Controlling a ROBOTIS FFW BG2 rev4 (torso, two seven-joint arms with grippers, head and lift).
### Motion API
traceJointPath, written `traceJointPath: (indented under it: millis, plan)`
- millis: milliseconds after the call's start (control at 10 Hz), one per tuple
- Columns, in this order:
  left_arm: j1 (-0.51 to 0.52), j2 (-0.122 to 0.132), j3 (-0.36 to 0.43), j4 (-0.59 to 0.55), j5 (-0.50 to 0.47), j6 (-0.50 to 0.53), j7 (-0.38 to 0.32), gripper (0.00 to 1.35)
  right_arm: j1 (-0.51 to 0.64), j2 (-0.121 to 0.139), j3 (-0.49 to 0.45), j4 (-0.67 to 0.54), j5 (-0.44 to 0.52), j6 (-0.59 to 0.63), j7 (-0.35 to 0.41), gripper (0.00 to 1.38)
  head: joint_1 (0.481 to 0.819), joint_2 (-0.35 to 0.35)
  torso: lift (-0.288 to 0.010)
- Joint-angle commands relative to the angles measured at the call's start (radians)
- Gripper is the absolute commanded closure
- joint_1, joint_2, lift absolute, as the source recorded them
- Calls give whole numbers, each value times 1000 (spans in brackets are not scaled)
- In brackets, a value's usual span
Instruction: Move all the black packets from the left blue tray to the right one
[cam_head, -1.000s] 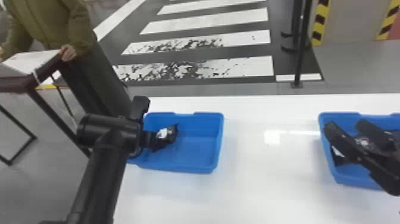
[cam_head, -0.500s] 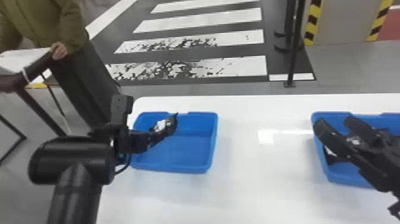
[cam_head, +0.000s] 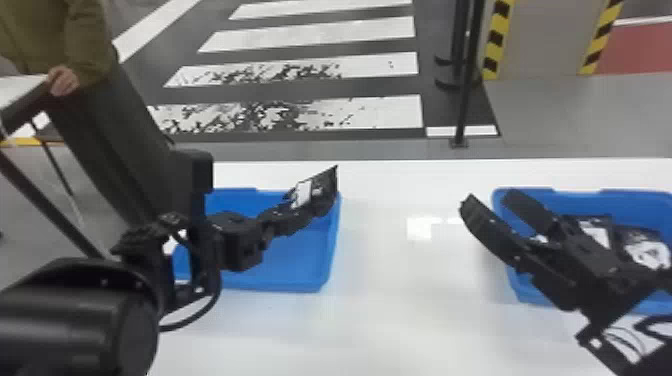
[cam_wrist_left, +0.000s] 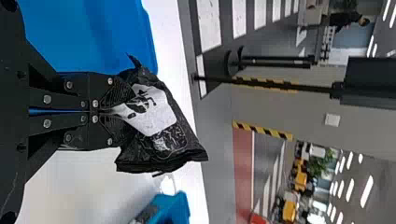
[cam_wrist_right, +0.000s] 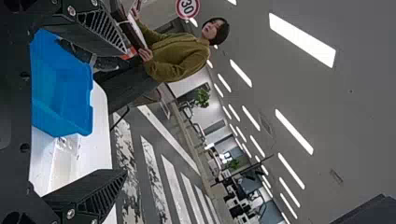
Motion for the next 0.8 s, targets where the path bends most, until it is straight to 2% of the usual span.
traceJointPath:
  millis: [0,400,700]
  plan:
    - [-5,-3,-75,-8,58,-25,2,1208,-19,-3,38,2,-12,3,0,121,695,144,-140]
    - [-51,5,-202,-8,118,-42,14,1208,-68,-9,112,37,-32,13,0,125,695,80,-140]
    - [-71,13,-262,-3,158,-42,15,1208,-127,-11,148,81,-28,20,-2,150,695,61,-140]
